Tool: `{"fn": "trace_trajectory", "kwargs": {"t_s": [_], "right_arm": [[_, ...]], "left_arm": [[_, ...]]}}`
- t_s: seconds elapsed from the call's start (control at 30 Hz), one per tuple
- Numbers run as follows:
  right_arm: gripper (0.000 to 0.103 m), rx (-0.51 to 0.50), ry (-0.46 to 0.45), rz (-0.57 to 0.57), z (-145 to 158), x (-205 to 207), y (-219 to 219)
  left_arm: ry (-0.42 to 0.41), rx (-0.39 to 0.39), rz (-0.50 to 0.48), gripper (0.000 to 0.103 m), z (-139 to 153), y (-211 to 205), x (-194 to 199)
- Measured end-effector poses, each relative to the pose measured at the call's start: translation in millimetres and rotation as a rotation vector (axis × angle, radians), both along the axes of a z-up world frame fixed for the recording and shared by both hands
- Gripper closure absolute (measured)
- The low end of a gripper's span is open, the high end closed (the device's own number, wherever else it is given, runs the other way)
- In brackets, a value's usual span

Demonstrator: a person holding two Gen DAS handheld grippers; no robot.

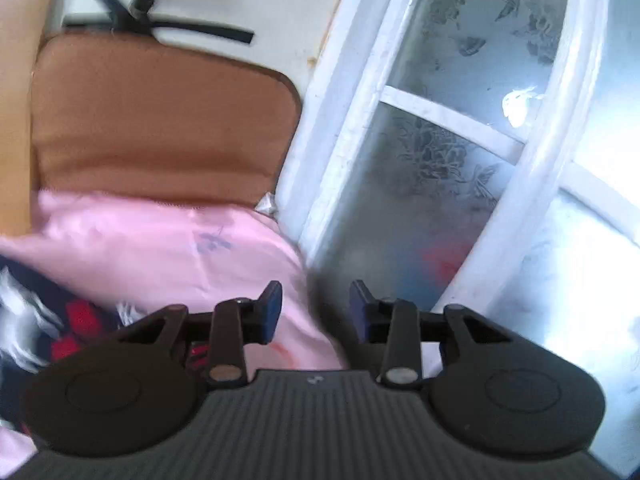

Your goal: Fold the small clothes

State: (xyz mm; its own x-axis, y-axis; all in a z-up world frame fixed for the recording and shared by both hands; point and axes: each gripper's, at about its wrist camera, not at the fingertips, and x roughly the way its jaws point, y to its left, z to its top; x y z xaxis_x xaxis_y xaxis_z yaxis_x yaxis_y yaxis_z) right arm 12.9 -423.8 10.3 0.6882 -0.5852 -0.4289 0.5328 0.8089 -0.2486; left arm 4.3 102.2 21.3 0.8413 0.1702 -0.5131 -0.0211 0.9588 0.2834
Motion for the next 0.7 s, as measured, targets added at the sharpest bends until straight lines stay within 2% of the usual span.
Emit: {"fn": "trace_trajectory", "kwargs": {"t_s": [0.07,0.2,0.3,0.4,0.43,0.47,0.5,0.53,0.57,0.6,0.63,0.67,0.7], "right_arm": [[0.057,0.196,-0.062,0.168,4.5,-5.6,20.3],[0.056,0.484,0.024,0.490,-11.6,9.1,90.0],[0.056,0.650,0.112,0.665,-29.6,36.6,151.2],[0.056,0.828,0.213,0.753,-53.8,68.9,194.7],[0.056,0.874,0.241,0.768,-61.7,78.2,208.7],[0.055,0.902,0.270,0.782,-70.4,91.0,224.4],[0.055,0.903,0.285,0.787,-75.7,102.2,238.9],[0.056,0.885,0.285,0.784,-76.6,113.8,252.2],[0.070,0.850,0.260,0.802,-71.9,128.2,265.7],[0.078,0.795,0.195,0.845,-59.5,145.5,279.2],[0.077,0.721,0.125,0.848,-47.0,157.6,288.1],[0.073,0.652,0.062,0.806,-36.0,173.9,294.0],[0.069,0.655,0.034,0.731,-28.1,188.8,294.7]], "left_arm": [[0.058,-0.073,-0.039,0.028,-3.0,7.7,-2.0],[0.176,-0.254,-0.120,0.026,-7.6,20.3,-5.5],[0.260,-0.325,-0.145,0.040,-16.3,23.4,-6.8],[0.229,-0.326,-0.155,0.054,-21.0,22.2,-19.8],[0.225,-0.335,-0.162,0.067,-20.5,20.6,-23.0],[0.227,-0.347,-0.176,0.087,-19.9,17.4,-24.5],[0.239,-0.370,-0.198,0.095,-19.3,13.6,-23.9],[0.235,-0.367,-0.190,0.096,-18.1,10.0,-22.9],[0.232,-0.343,-0.178,0.096,-17.2,5.6,-20.9],[0.222,-0.323,-0.172,0.097,-16.4,4.1,-18.9],[0.211,-0.310,-0.157,0.097,-15.3,5.0,-17.3],[0.202,-0.306,-0.131,0.101,-13.6,10.0,-16.1],[0.175,-0.281,-0.080,0.101,-11.2,17.1,-16.6]]}}
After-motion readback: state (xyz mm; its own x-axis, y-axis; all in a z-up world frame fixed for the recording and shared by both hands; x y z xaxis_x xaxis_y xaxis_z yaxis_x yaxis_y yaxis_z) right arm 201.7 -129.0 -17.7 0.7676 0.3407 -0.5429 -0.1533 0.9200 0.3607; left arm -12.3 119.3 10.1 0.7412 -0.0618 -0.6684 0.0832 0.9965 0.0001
